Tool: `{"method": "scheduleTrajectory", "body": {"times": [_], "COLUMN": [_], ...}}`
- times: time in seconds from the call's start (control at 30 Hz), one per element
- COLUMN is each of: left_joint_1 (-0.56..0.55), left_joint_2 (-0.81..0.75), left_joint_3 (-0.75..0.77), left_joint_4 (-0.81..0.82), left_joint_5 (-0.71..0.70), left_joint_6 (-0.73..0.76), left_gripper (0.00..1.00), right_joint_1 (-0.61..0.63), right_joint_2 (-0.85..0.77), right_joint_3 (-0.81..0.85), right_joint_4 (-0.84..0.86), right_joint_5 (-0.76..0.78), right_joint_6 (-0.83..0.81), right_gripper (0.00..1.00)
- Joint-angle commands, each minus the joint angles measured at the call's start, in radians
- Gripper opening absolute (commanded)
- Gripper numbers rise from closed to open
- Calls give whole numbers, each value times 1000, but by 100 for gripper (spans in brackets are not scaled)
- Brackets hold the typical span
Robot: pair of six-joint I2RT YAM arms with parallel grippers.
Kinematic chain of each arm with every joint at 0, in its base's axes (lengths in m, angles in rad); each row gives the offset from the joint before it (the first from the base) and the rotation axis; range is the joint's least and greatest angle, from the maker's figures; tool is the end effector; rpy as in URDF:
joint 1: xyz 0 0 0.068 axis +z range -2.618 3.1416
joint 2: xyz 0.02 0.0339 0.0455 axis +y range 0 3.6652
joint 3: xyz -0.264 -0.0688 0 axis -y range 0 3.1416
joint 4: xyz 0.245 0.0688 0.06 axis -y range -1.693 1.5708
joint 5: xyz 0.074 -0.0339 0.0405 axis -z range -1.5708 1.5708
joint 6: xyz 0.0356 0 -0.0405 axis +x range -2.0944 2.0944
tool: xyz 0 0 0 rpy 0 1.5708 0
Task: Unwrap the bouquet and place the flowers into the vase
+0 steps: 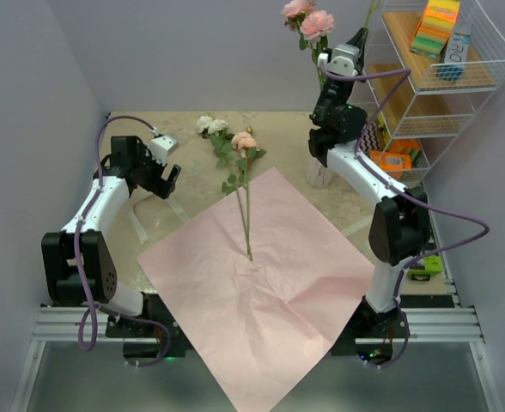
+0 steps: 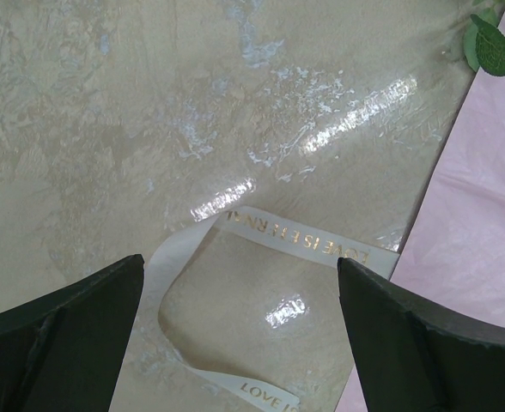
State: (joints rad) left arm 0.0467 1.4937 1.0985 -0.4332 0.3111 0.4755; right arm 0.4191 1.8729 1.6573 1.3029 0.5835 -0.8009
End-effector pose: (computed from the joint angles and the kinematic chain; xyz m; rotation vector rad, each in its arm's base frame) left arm 0.3220 0.0041 0.2583 0.6393 2.2628 -0.1197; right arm 0.3724 0.1444 0.4636 0.2019 0.7200 -0.5051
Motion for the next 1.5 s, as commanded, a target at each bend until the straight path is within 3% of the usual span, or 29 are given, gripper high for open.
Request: {"method": "scheduleTrajectory", "body": {"times": [0.0,0.23,0.4,0.5,0.67,0.83,1.0,1.13,1.23,1.47], "left_joint_1": [15,16,16,16,16,16,16,16,16,18], "left_joint_2": [-10,-30,-47,-56,-62,-76,-99,-104,-108,-139], "left_joint_3": [34,38,40,49,86,106,103,98,95,72], "left_joint_4": [27,14,10,-1,-30,-52,-62,-75,-78,-56], "left_joint_5": [20,20,17,22,32,40,25,17,17,-6], "left_joint_6": [18,15,12,9,-3,-15,-28,-34,-28,-11], "left_gripper": [99,99,99,99,99,99,99,99,99,99], "right_joint_1": [17,38,85,125,199,316,380,383,383,382], "right_joint_2": [-46,-66,-112,-168,-274,-383,-411,-327,-249,-118], "right_joint_3": [-25,-59,-91,-151,-240,-329,-298,-179,-149,-186], "right_joint_4": [159,96,3,-34,-247,-514,-809,-1148,-1244,-1251], "right_joint_5": [44,140,309,358,400,299,138,112,96,3], "right_joint_6": [-38,-41,-57,-63,78,232,446,650,724,858], "right_gripper": [0,2,56,60,62,62,58,58,57,53]}}
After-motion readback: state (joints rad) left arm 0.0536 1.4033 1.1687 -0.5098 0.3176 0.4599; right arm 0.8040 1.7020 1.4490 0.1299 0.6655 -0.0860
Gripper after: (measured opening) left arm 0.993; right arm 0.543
